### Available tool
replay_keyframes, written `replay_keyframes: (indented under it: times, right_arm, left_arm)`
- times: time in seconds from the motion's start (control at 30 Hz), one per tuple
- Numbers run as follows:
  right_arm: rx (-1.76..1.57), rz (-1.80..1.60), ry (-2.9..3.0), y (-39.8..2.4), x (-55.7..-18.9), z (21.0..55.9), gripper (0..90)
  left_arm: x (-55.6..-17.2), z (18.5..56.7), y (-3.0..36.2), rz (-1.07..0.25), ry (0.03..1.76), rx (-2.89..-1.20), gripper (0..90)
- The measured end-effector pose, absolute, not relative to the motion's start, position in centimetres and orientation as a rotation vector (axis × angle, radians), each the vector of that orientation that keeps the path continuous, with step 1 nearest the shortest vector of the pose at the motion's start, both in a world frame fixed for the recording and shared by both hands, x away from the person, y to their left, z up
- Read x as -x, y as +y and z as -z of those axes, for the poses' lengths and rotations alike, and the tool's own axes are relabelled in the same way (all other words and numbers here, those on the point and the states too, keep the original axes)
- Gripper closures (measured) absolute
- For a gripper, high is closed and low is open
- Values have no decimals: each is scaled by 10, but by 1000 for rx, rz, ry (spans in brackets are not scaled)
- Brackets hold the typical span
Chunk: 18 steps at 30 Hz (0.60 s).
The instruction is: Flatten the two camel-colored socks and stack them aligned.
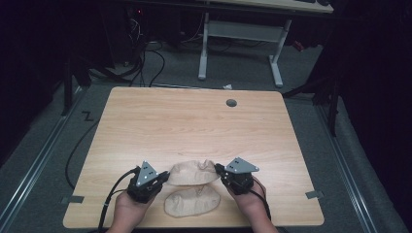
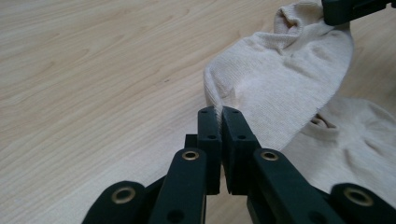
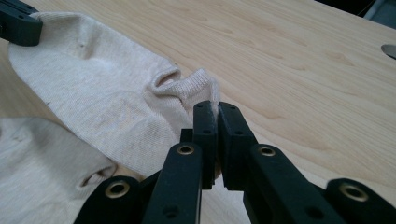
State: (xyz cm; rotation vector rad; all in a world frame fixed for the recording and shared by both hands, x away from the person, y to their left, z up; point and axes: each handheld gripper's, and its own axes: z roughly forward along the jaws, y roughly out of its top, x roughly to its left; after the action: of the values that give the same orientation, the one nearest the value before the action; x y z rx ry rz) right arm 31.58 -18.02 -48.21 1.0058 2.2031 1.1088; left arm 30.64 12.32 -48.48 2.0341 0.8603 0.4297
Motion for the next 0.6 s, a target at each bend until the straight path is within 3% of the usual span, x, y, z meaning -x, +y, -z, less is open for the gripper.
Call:
replay_keyframes:
  times: [0.6]
  right_arm:
    - [-957,-1102,2262,-180,-289,486,860]
  left_arm:
    - [-279,487,123,-345,844,-2097,865]
